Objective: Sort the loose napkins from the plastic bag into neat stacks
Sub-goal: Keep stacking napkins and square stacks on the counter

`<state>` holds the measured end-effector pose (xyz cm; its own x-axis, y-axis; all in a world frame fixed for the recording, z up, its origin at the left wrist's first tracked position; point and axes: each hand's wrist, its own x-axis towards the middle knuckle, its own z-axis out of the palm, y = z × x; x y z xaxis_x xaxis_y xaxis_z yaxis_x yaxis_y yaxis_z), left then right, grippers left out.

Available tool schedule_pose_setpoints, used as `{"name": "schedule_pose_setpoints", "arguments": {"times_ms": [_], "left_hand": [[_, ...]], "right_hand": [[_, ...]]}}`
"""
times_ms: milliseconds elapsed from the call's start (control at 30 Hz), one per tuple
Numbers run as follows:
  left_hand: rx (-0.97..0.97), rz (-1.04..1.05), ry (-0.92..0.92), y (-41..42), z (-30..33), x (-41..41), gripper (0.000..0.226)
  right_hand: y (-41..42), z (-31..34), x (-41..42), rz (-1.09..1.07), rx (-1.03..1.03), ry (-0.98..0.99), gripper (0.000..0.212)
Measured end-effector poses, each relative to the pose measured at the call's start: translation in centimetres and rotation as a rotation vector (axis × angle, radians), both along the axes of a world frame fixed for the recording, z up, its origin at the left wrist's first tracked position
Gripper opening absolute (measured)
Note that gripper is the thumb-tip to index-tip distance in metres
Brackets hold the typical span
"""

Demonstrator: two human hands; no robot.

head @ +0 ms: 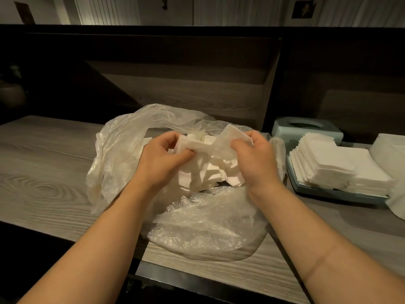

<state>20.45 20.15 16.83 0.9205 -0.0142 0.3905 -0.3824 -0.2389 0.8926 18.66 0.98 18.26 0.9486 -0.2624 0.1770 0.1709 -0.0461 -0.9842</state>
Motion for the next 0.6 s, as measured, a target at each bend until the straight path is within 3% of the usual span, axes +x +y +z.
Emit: {"name": "schedule_pose_setpoints", "arguments": {"times_ms": [100, 200, 267, 333, 400, 467, 600], "left_hand": [[-0.328, -0.033, 0.058, 0.3, 0.7, 0.3, 0.015], [-0.612, -0.101, 0.241, 0.0, 1.3, 0.2, 0.007], [-0.691, -0.125, 0.354, -0.1, 1.5, -0.1, 0.023], [-0.652, -0.138, 0.4, -0.3, 1.5, -0.2, 0.02], [-0.581, -0.177, 0.402, -0.5, 1.5, -0.3, 0.018], [-0.505, -0.23, 0.392, -0.6, 1.4, -0.2, 0.03], [-0.442, -0.26, 0.393, -0.7, 1.0, -0.2, 0.024]], "right_hand": [[-0.4, 0.7, -0.2, 0.042, 0.128, -0.053, 0.013], [-0.6, 1.7, -0.8, 0.305, 0.414, 0.006, 0.021], [-0.8, 2.3, -1.5, 0.491, 0.469, 0.087, 0.015], [-0.6, 2.2, -1.7, 0.592, 0.385, 0.091, 0.01], [0.0, 1.7, -1.7, 0.507, 0.137, 0.029, 0.012], [0.6, 1.1, -1.7, 0.385, -0.102, -0.056, 0.01], [0.9, 0.2, -1.2, 0.272, -0.271, -0.19, 0.008]]}}
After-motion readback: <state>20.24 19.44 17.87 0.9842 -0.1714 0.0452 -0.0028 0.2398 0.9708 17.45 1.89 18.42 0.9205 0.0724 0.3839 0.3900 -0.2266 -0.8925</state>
